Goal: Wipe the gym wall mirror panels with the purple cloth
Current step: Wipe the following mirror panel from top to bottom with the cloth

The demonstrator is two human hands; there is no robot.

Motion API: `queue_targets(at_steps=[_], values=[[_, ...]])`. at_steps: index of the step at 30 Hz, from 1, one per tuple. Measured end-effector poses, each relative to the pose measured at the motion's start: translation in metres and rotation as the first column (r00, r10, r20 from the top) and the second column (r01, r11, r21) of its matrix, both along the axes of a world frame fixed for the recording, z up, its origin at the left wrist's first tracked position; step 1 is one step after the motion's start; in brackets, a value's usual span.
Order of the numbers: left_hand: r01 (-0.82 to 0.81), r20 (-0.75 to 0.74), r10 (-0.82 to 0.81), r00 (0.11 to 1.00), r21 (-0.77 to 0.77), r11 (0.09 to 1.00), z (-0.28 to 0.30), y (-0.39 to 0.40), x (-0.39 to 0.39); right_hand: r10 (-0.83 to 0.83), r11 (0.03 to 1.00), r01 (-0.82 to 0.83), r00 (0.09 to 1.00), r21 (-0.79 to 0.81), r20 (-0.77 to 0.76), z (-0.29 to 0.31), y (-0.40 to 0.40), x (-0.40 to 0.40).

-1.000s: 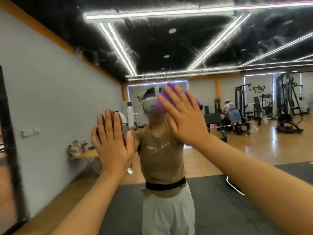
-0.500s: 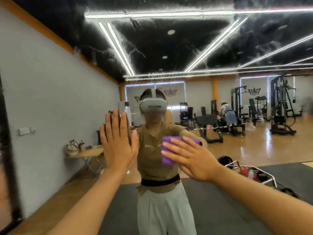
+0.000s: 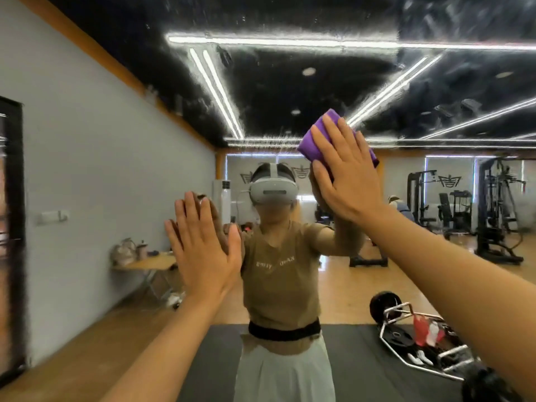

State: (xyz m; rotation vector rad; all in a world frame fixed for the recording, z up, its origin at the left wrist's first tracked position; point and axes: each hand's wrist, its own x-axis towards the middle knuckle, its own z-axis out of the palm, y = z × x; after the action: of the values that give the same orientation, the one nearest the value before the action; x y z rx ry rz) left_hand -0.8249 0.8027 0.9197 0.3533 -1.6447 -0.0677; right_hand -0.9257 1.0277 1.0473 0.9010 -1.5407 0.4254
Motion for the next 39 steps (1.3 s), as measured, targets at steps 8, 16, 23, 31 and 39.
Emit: queue_targets(at_steps=[8, 16, 23, 31, 39], values=[[-0.030, 0.037, 0.026, 0.999, 0.119, 0.992, 0.006, 0.021, -0.012, -0.029, 0.897, 0.116, 0.978, 0.426, -0.205, -0.192, 0.032, -0.014], [-0.001, 0.088, 0.013, 0.996, -0.136, 0.991, 0.006, 0.038, -0.017, -0.001, 0.790, 0.205, 0.943, 0.578, -0.334, -0.167, 0.055, -0.028], [-0.047, 0.070, 0.057, 0.996, -0.132, 0.990, 0.004, 0.043, -0.022, -0.076, 0.963, 0.110, 0.987, 0.248, -0.141, -0.008, 0.056, -0.037], [-0.105, 0.063, 0.111, 0.992, -0.094, 0.990, 0.002, 0.051, -0.028, -0.007, 0.993, 0.007, 1.000, -0.119, 0.001, 0.007, 0.051, -0.028], [-0.090, 0.061, 0.094, 0.994, -0.059, 0.994, 0.002, 0.053, -0.032, -0.036, 0.998, 0.037, 0.999, 0.060, -0.015, -0.189, 0.056, -0.028]])
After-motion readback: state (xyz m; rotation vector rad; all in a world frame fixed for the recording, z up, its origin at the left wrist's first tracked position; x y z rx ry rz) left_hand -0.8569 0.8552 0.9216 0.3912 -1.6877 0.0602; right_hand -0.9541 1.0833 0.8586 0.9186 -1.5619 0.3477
